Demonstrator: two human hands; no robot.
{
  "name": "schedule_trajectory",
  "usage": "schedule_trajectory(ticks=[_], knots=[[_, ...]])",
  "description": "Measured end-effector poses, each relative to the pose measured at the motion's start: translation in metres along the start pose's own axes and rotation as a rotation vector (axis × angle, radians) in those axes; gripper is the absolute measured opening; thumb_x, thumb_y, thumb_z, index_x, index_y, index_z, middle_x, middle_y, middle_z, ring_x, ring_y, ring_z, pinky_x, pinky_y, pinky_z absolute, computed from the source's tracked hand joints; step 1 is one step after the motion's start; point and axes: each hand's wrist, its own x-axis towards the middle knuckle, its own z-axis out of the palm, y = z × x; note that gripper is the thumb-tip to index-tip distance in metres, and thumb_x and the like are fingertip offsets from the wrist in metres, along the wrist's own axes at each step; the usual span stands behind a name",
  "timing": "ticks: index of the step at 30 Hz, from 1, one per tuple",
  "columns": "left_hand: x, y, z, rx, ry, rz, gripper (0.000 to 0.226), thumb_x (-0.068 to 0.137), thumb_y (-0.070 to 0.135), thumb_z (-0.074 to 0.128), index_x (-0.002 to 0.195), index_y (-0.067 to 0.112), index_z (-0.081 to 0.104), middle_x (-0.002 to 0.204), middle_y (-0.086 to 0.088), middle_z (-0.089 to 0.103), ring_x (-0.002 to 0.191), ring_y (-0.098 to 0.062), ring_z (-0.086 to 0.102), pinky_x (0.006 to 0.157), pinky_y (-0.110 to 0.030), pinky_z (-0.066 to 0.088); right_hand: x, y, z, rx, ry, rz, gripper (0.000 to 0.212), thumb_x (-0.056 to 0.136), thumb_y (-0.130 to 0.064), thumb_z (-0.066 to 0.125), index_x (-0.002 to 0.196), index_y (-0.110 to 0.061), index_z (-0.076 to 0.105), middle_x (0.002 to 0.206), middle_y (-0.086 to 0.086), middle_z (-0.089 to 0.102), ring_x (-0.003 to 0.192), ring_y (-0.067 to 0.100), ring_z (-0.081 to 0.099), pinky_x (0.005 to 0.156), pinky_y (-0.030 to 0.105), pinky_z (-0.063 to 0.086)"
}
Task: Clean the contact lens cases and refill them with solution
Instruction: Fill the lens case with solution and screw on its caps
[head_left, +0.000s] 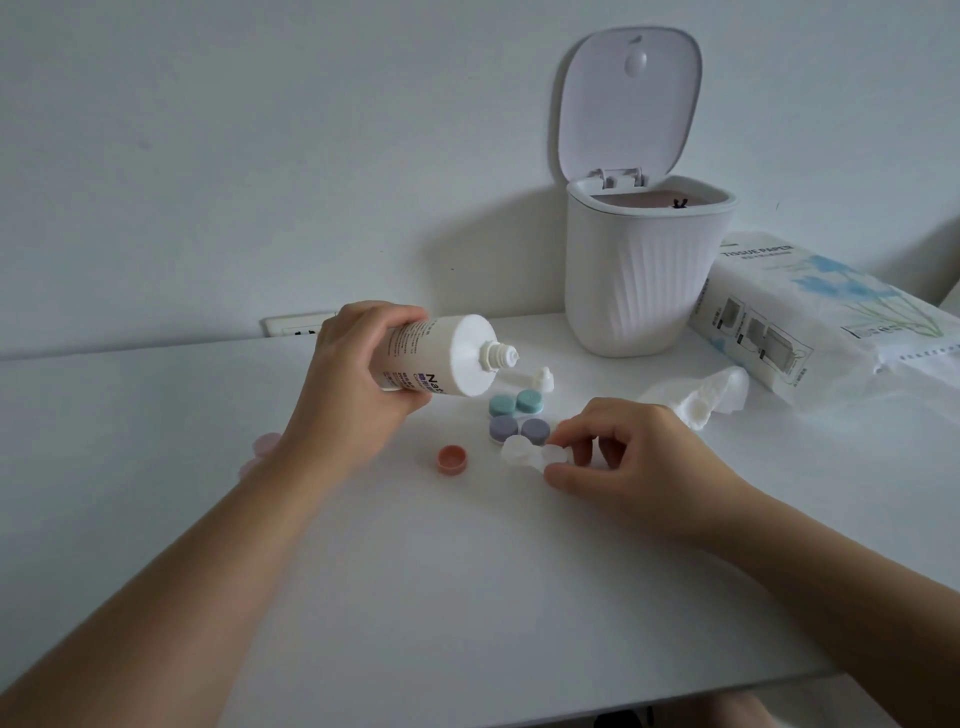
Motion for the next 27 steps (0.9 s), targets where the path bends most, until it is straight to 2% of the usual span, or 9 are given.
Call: schedule_trajectory(ticks=[3, 5, 10, 12, 16, 24, 27], knots=[[0.0005, -0.0004, 0.0011, 0.045, -0.021, 0.048, 0.072, 0.060, -0.005, 0.090, 0.124, 0.016, 0.065, 0.127, 0.001, 0.059, 0.123, -0.022, 0.050, 0.102, -0.019, 0.036, -0.0009, 0.0025, 0.0005, 0.043, 0.029, 0.031, 0.006, 0.079, -0.029, 0.079, 0.084, -0.031, 0.076, 0.074, -0.014, 0.066, 0.059, 0.000, 0.051, 0.058, 0.010, 0.040], [0.0007, 0.0009, 0.0027, 0.063, -0.030, 0.077, 0.069, 0.060, -0.004, 0.091, 0.122, 0.013, 0.067, 0.127, -0.004, 0.060, 0.123, -0.026, 0.052, 0.104, -0.028, 0.038, -0.0018, 0.0044, 0.0017, 0.092, 0.043, 0.065, 0.004, 0.079, -0.027, 0.078, 0.082, -0.030, 0.076, 0.066, -0.020, 0.065, 0.056, -0.001, 0.052, 0.055, 0.008, 0.040], [0.0016, 0.0030, 0.0074, 0.091, -0.051, 0.126, 0.065, 0.059, -0.002, 0.093, 0.119, 0.008, 0.069, 0.125, -0.008, 0.062, 0.120, -0.030, 0.054, 0.104, -0.043, 0.043, -0.0028, 0.0068, 0.0027, 0.164, 0.052, 0.096, 0.003, 0.078, -0.028, 0.077, 0.081, -0.029, 0.076, 0.060, -0.019, 0.063, 0.051, -0.001, 0.050, 0.051, 0.010, 0.041], [0.0017, 0.0022, 0.0082, 0.103, -0.055, 0.140, 0.065, 0.059, -0.002, 0.093, 0.118, 0.008, 0.069, 0.125, -0.009, 0.062, 0.120, -0.030, 0.054, 0.104, -0.044, 0.043, -0.0024, 0.0075, 0.0017, 0.175, 0.062, 0.103, 0.002, 0.078, -0.029, 0.077, 0.080, -0.029, 0.076, 0.061, -0.017, 0.065, 0.052, -0.001, 0.050, 0.051, 0.011, 0.042], [0.0018, 0.0006, 0.0087, 0.128, -0.062, 0.152, 0.065, 0.058, -0.004, 0.092, 0.118, 0.008, 0.069, 0.125, -0.009, 0.062, 0.119, -0.030, 0.053, 0.104, -0.036, 0.040, -0.0023, 0.0073, 0.0011, 0.184, 0.074, 0.100, 0.003, 0.078, -0.028, 0.078, 0.080, -0.027, 0.076, 0.062, -0.016, 0.066, 0.053, -0.001, 0.051, 0.052, 0.010, 0.041], [0.0017, -0.0003, 0.0096, 0.181, -0.095, 0.219, 0.065, 0.057, -0.008, 0.090, 0.116, 0.009, 0.070, 0.123, -0.007, 0.061, 0.117, -0.033, 0.056, 0.103, -0.048, 0.043, -0.0029, 0.0061, 0.0025, 0.182, 0.072, 0.091, 0.003, 0.080, -0.023, 0.078, 0.081, -0.025, 0.076, 0.057, -0.021, 0.062, 0.050, -0.001, 0.050, 0.051, 0.009, 0.041], [0.0022, -0.0006, 0.0093, 0.200, -0.099, 0.246, 0.064, 0.057, -0.005, 0.091, 0.116, 0.009, 0.070, 0.122, -0.008, 0.061, 0.116, -0.033, 0.056, 0.103, -0.046, 0.042, -0.0030, 0.0063, 0.0026, 0.189, 0.066, 0.091, 0.002, 0.080, -0.023, 0.077, 0.081, -0.025, 0.076, 0.057, -0.021, 0.061, 0.050, -0.001, 0.050, 0.051, 0.009, 0.040]])
